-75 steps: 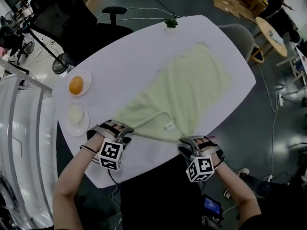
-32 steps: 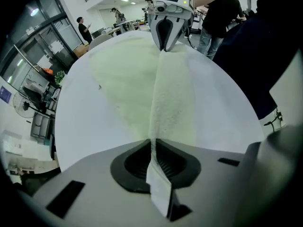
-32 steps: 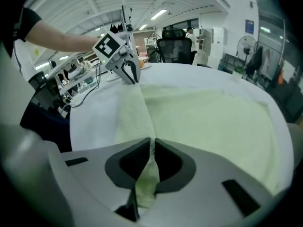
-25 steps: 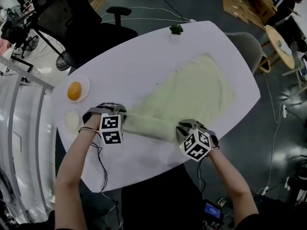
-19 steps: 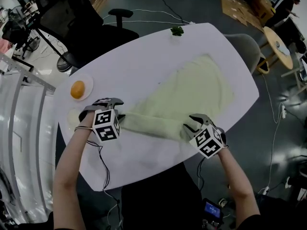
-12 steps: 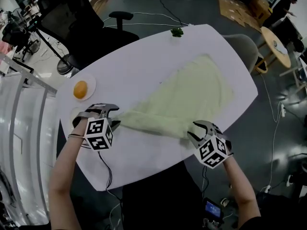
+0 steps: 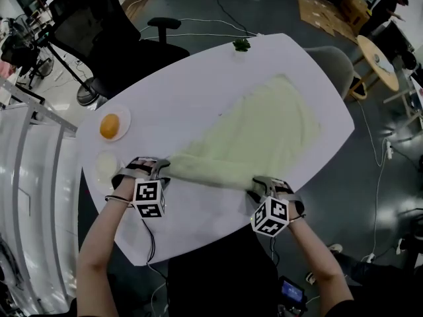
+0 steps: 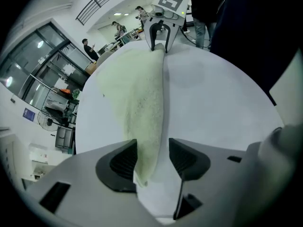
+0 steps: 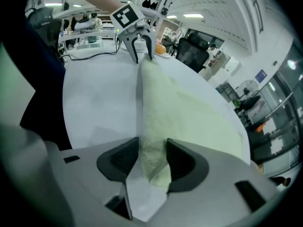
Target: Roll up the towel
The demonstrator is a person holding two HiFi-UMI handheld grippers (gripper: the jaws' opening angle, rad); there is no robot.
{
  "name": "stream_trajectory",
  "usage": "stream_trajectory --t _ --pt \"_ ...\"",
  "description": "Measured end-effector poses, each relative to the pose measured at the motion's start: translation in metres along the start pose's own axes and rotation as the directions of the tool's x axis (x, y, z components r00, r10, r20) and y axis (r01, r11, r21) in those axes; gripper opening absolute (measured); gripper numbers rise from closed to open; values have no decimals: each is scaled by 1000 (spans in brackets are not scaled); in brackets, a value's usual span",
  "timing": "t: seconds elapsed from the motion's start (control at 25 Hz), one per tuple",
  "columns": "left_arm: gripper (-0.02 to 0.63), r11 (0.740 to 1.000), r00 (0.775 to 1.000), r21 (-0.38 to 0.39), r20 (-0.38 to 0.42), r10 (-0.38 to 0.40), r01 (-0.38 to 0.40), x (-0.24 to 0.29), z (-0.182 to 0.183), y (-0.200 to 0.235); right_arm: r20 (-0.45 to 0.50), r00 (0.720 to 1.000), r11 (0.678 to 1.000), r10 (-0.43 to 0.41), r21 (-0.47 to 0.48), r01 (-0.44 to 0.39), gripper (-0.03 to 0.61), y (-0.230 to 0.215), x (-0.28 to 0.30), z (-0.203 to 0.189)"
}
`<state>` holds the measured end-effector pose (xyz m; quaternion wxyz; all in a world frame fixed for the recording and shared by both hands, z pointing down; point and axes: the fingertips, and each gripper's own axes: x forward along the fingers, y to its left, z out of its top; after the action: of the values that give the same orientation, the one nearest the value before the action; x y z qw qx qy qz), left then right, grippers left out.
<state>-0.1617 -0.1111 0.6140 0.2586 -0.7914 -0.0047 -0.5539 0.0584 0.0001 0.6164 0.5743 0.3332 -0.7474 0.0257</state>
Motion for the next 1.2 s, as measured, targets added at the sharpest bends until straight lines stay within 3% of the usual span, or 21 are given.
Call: stream_trajectory --t 0.16,0.28,0.48,0.8,1.04,1.2 --pt "164 999 998 40 -57 30 -28 8 -8 10 -20 1000 1000 13 17 -12 138 7 -2 -16" --pt "52 995 995 79 -72 63 -57 10 -6 20 -34 999 1000 -9 -20 8 89 16 -7 -20" --pt "40 996 996 85 -81 47 -40 6 -3 31 -42 998 999 -38 -15 37 41 14 -16 -18" --pt "34 994 997 111 -81 -5 14 -27 -5 22 12 999 998 -49 41 49 33 7 -55 -6" --pt "32 988 991 122 -113 -76 90 -47 -22 -23 15 1000 1000 0 -7 0 34 52 -60 3" --pt "32 978 978 114 -136 -160 176 -57 -36 -68 25 997 997 79 18 -79 34 97 -60 7"
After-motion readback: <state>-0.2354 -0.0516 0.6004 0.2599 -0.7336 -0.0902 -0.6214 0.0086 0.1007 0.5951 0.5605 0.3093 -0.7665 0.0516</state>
